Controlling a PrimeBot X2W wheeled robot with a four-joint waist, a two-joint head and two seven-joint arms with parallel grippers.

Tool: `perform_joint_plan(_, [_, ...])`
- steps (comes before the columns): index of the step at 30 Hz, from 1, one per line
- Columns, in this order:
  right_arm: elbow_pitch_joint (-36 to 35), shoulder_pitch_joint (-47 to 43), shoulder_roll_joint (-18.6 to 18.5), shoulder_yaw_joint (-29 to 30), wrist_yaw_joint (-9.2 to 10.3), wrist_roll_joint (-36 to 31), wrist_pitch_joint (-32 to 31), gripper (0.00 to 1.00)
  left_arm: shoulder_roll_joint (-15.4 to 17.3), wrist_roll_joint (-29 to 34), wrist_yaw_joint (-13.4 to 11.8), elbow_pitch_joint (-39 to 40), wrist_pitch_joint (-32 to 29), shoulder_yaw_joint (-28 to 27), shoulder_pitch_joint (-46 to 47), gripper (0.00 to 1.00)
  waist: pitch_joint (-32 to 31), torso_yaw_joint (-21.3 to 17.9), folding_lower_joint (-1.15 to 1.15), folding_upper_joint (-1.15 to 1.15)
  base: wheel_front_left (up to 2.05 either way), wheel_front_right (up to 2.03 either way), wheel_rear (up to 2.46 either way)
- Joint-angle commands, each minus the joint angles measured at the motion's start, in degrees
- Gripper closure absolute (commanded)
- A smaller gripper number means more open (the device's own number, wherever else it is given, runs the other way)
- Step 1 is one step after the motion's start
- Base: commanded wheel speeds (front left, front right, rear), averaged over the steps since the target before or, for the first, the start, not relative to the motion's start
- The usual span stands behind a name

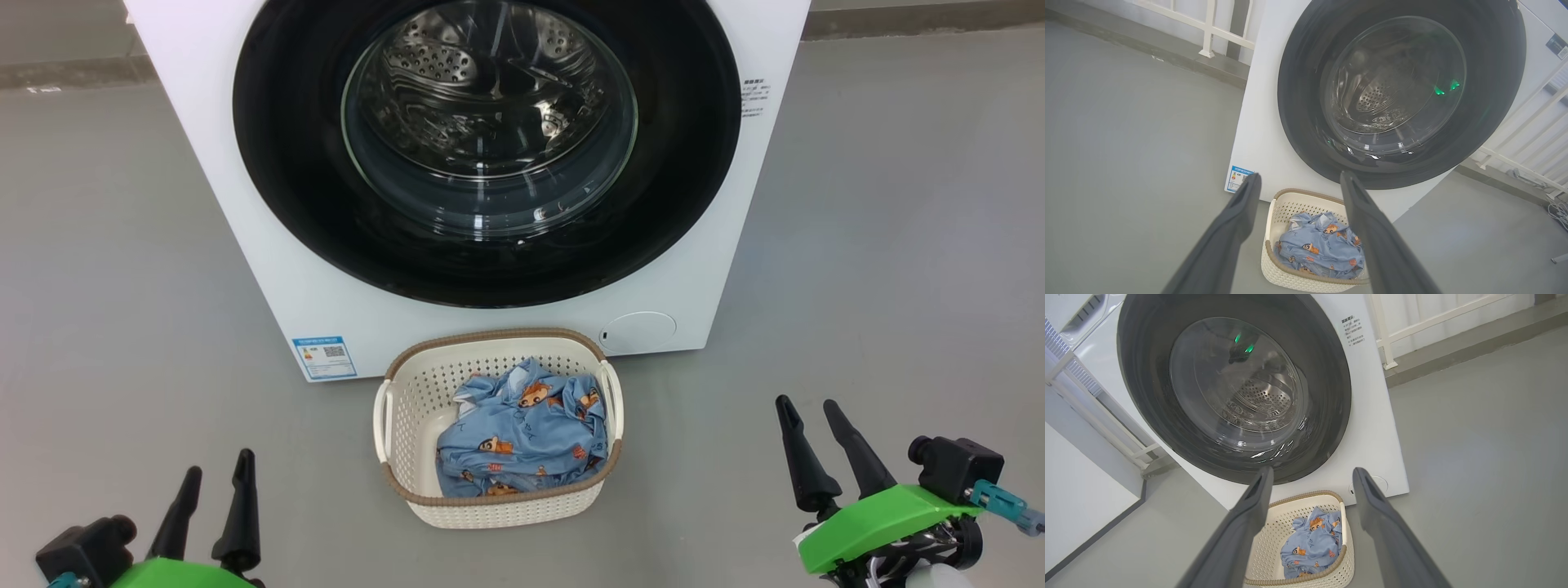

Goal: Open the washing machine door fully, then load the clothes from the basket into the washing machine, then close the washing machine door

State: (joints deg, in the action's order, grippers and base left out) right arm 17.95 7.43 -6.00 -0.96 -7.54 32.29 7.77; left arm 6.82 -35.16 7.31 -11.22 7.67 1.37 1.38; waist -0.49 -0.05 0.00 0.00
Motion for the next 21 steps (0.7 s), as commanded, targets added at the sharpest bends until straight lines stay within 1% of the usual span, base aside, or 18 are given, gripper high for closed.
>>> perform_joint_plan(1, [-1.31, 2.72, -0.67, -0.87, 0.04, -2.66, 1.08, 0.0, 1.86, 2.47, 0.11, 1.56, 1.13, -1.45, 1.44, 0.0, -0.02, 0.01, 0.0, 0.0, 0.0, 0.0, 0.0])
perform_joint_plan(21, [-0.72, 3.73, -0.8, -0.54, 0.05, -15.79, 4.26, 0.0, 3.03, 15.26, 0.14, 2.43, 4.34, -1.99, 0.84, 0.0, -1.09, 0.45, 0.0, 0.0, 0.0, 0.0, 0.0])
